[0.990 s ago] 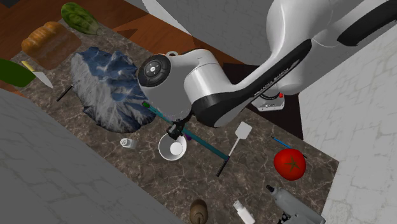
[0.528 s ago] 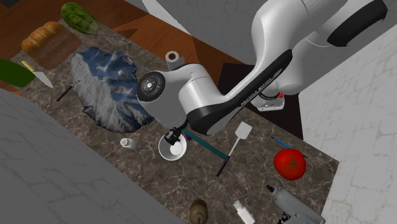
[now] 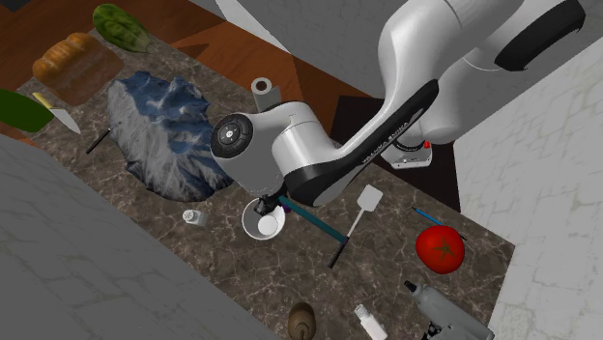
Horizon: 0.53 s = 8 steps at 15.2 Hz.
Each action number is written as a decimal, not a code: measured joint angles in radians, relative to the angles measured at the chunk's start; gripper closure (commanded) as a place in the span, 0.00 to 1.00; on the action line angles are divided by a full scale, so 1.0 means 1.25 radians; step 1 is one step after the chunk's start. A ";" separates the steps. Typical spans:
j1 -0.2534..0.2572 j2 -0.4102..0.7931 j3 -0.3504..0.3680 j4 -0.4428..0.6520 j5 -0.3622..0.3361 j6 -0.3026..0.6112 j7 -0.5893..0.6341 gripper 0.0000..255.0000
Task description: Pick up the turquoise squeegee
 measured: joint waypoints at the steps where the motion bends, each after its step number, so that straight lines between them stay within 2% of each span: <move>1: 0.000 0.000 0.000 0.000 0.000 0.000 0.000 1.00; 8: -0.001 -0.005 0.000 0.017 0.002 -0.023 0.001 1.00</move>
